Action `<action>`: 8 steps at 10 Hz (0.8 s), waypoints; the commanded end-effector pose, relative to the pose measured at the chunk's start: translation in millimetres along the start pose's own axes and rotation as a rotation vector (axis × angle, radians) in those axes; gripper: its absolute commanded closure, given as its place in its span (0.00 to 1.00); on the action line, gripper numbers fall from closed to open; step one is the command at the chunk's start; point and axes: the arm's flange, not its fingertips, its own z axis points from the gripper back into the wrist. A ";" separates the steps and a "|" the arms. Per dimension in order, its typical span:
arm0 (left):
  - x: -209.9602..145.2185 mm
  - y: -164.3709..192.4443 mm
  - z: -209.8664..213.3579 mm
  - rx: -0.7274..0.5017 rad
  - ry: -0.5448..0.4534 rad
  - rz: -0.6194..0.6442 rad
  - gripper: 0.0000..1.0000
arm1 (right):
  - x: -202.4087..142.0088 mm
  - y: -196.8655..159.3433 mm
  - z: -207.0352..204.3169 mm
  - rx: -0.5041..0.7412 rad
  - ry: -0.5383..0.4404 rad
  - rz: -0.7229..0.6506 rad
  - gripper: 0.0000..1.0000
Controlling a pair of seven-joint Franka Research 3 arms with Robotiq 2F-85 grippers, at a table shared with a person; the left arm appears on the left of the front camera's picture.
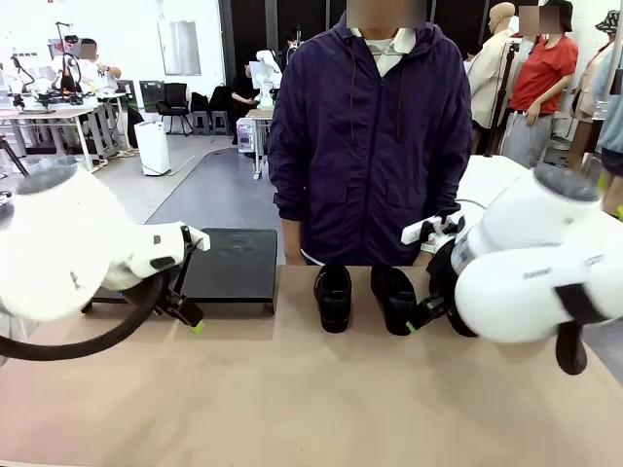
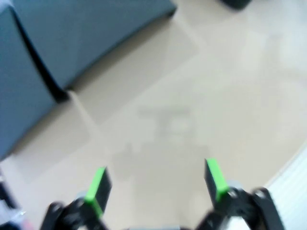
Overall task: Organize the shoes by placing them on the stand.
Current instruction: Pick up one Shoe and place it in the middle of the table.
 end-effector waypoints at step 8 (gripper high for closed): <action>-128.8 53.9 289.3 -0.272 -0.193 0.147 0.00 | -138.7 -5.5 264.2 0.191 -0.243 -0.283 0.00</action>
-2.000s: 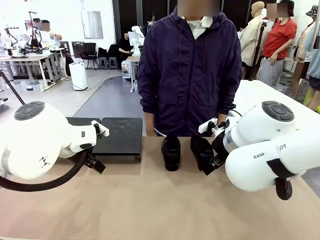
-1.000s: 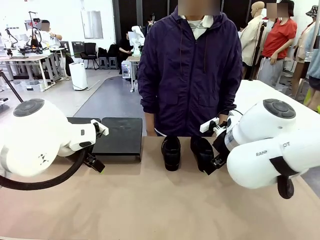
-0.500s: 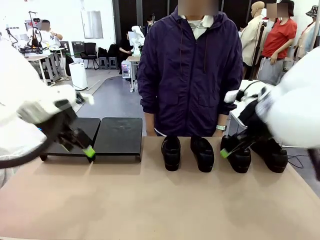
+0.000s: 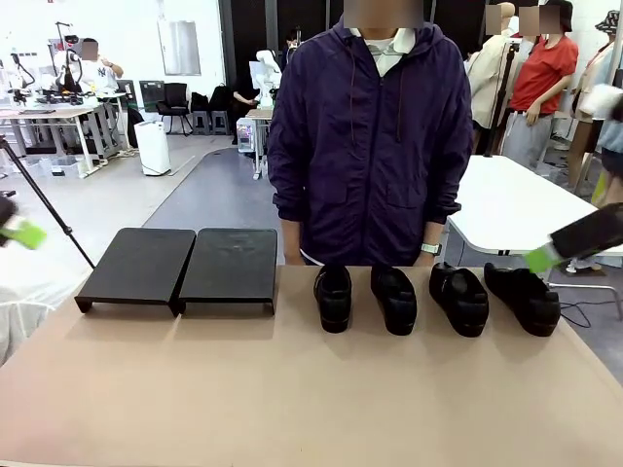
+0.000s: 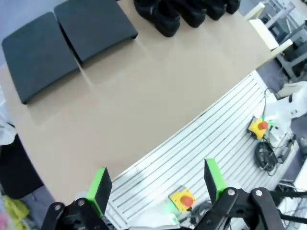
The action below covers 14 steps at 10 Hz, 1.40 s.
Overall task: Organize the shoes by placing them on the stand.
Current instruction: Pick up one Shoe and place it in the middle of the table.
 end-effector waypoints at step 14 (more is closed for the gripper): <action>-56.9 28.3 16.7 -0.038 -0.102 0.107 0.00 | -13.1 -53.6 22.7 -0.003 -0.068 -0.183 0.00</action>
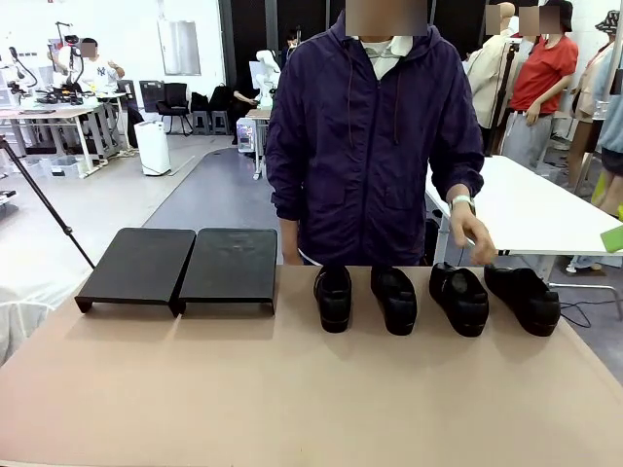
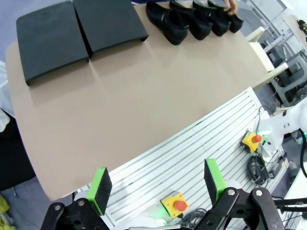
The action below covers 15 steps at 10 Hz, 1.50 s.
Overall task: Organize the shoes by placing them on the stand.
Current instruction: Pick up one Shoe and place it in the middle of the table.
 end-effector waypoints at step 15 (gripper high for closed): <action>1.3 -0.4 2.0 -0.013 -0.001 -0.011 0.00 | 35.3 13.7 -35.6 0.004 0.086 0.068 0.00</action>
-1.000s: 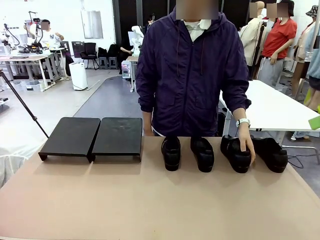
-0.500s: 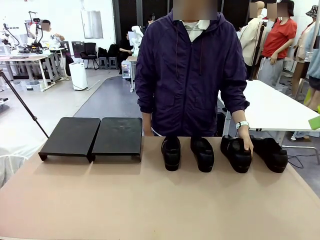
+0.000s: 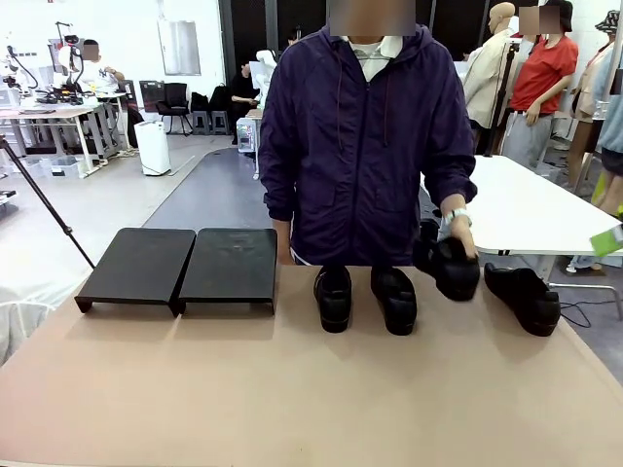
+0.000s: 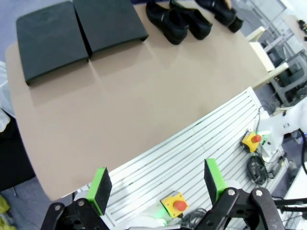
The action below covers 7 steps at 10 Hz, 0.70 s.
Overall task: Organize the shoes by placing them on the stand.
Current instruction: Pick up one Shoe and place it in the middle of the table.
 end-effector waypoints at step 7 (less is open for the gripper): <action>1.2 -0.4 1.9 -0.014 -0.001 -0.011 0.00 | 42.1 13.3 -28.5 0.144 0.147 0.152 0.00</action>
